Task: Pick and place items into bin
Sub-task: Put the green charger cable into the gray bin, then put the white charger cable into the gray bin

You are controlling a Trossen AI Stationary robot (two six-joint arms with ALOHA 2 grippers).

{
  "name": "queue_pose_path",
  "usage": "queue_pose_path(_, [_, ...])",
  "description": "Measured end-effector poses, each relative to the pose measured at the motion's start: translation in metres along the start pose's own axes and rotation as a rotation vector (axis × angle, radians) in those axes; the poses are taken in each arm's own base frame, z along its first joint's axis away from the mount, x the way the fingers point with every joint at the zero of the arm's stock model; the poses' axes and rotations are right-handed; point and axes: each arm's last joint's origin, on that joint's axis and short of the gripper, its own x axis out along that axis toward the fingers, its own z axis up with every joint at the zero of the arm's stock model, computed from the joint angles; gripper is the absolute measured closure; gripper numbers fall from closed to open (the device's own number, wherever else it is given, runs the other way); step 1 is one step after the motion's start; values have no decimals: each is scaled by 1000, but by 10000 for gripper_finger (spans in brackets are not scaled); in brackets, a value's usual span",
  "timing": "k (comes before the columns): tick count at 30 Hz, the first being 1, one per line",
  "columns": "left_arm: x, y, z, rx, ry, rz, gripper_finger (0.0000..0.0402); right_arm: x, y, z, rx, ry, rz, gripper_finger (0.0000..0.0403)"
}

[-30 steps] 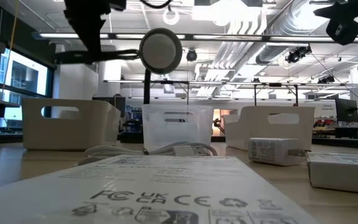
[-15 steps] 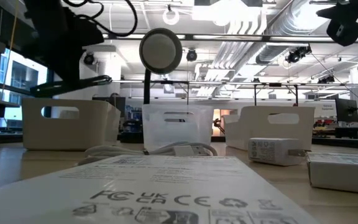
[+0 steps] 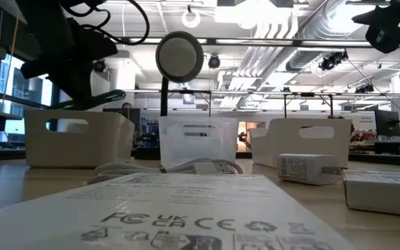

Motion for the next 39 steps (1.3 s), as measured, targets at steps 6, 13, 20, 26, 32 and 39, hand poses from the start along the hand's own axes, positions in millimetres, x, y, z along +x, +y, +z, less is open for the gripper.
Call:
queue_pose_path(6, [0,-1,1,37,-13,-10,394,0,-1,1,0,-18,-22,247])
queue_pose_path(13, [0,-1,1,54,-17,-5,337,0,-1,1,1,-30,-37,247])
queue_pose_path(20, [0,-1,1,88,-33,-2,280,0,-1,1,25,-30,-37,247])
queue_pose_path(26, [-7,-11,9,246,-72,-70,264,0,-1,1,40,-31,-36,247])
queue_pose_path(32, [-27,-33,28,528,-171,-230,274,0,-2,1,45,-45,-54,247])
queue_pose_path(39, [-49,-60,42,737,-261,-624,296,0,-2,1,45,-49,-59,247])
